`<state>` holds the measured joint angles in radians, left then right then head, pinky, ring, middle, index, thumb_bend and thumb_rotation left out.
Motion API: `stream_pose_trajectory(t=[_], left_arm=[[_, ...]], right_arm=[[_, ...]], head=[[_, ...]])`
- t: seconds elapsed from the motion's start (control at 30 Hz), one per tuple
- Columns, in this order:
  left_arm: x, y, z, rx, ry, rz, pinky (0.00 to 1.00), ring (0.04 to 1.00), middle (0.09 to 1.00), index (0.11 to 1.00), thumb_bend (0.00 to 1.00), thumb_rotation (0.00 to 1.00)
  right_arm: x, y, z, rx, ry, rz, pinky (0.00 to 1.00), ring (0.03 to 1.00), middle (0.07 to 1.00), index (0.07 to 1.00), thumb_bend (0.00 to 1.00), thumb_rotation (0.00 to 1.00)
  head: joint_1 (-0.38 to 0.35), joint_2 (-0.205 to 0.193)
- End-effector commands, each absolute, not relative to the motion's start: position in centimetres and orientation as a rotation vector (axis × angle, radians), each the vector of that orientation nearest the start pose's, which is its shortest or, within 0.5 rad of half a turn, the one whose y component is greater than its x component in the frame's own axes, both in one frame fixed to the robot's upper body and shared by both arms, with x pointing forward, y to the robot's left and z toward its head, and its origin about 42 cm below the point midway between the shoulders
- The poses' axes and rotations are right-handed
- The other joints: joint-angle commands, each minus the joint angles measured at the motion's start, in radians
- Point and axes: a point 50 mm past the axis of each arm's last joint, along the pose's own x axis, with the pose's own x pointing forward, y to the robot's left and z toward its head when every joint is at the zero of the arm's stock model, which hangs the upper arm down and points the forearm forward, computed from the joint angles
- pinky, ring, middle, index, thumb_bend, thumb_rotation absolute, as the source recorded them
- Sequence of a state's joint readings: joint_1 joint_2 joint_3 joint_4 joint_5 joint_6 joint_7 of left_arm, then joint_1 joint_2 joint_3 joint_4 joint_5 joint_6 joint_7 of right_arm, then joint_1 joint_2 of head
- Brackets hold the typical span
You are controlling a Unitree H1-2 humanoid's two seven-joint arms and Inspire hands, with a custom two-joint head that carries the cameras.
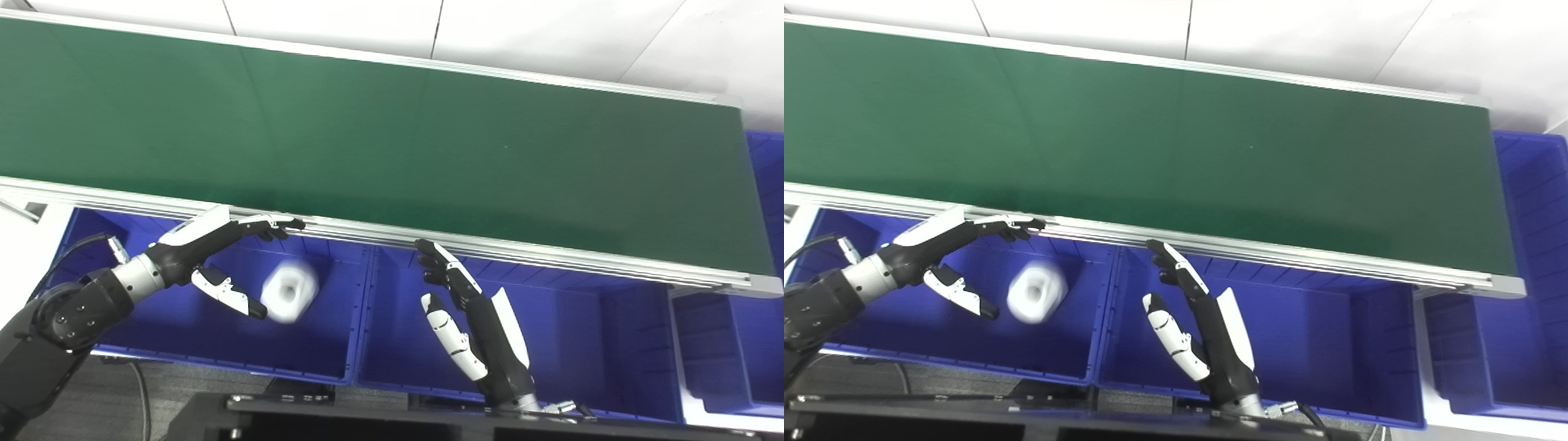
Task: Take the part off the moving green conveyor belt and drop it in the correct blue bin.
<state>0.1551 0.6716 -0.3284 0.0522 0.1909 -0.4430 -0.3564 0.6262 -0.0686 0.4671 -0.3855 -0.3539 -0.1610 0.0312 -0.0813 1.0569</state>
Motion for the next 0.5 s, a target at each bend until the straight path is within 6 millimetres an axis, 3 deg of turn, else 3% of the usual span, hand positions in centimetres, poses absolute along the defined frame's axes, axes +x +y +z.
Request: stream_pose_trajectory(t=[0.0, 0.2, 0.27, 0.4, 0.47], left_arm=[[20.2, 33.9, 9.4, 0.764, -0.07, -0.846, 0.98, 0.949, 0.939, 0.909, 0.72, 0.58], [20.0, 33.6, 10.1, 0.733, -0.095, -0.84, 0.95, 0.931, 0.939, 0.912, 0.72, 0.58], [19.9, 33.4, 10.4, 0.671, -0.11, -0.815, 0.79, 0.855, 0.885, 0.862, 0.71, 0.51], [18.9, 31.2, 11.2, 0.515, -0.169, -0.79, 0.63, 0.693, 0.758, 0.748, 0.64, 0.37], [18.1, 29.5, 11.8, 0.429, -0.154, -0.82, 0.61, 0.68, 0.757, 0.754, 0.61, 0.33]], right_arm=[[6.9, -12.4, 11.8, -0.171, -0.003, 0.357, 0.81, 0.871, 0.9, 0.882, 0.32, 0.86], [6.9, -12.4, 11.7, -0.17, -0.002, 0.356, 0.81, 0.872, 0.899, 0.881, 0.32, 0.86], [6.8, -12.4, 11.7, -0.17, -0.003, 0.356, 0.81, 0.871, 0.9, 0.882, 0.32, 0.87], [6.9, -12.3, 11.7, -0.168, -0.003, 0.353, 0.81, 0.873, 0.9, 0.882, 0.33, 0.87], [6.9, -12.2, 11.8, -0.166, -0.003, 0.354, 0.82, 0.875, 0.901, 0.884, 0.33, 0.87]], head=[[0.001, 0.001], [-0.002, 0.003], [-0.003, 0.002], [-0.015, 0.007], [-0.023, 0.007]])
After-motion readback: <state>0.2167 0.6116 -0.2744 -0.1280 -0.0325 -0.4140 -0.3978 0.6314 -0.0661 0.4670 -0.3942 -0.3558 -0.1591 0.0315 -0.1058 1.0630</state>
